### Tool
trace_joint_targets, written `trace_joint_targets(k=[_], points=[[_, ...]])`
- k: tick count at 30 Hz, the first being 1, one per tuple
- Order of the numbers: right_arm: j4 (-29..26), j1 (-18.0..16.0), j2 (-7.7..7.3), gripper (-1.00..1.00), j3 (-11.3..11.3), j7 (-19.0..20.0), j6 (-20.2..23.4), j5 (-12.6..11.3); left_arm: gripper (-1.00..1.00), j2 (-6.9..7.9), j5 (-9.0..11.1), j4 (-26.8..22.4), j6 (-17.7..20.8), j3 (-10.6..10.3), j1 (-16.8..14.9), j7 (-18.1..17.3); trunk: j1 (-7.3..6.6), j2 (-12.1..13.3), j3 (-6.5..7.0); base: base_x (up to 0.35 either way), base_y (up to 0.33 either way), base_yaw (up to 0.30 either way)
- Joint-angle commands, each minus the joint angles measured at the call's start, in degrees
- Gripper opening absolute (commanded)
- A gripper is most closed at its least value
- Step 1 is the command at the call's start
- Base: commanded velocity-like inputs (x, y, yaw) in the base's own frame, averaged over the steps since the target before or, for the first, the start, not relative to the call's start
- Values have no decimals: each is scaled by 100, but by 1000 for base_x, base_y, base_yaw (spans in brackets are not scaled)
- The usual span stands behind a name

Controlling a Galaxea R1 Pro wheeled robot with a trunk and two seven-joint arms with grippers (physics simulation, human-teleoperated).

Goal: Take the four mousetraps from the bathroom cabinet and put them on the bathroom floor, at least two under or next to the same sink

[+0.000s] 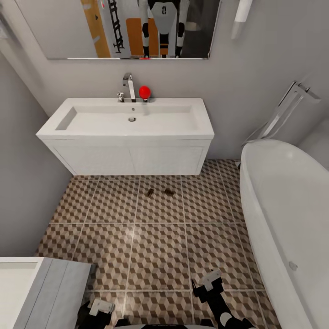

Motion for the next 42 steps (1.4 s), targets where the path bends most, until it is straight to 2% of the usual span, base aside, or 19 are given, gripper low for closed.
trace_joint_targets(k=[1,21,42], points=[[9,-3,3,100,15,-60,-2,60,100,-6,30,18,-21,-50,-5,9,3,-9,-1,0,0,0],[9,40,30,100,12,-43,24,61,100,-81,31,19,-6,-49,0,9,3,-9,97,0,0,0],[9,42,30,100,14,-42,24,64,100,-87,31,19,2,-49,0,7,3,-9,182,0,0,0]])
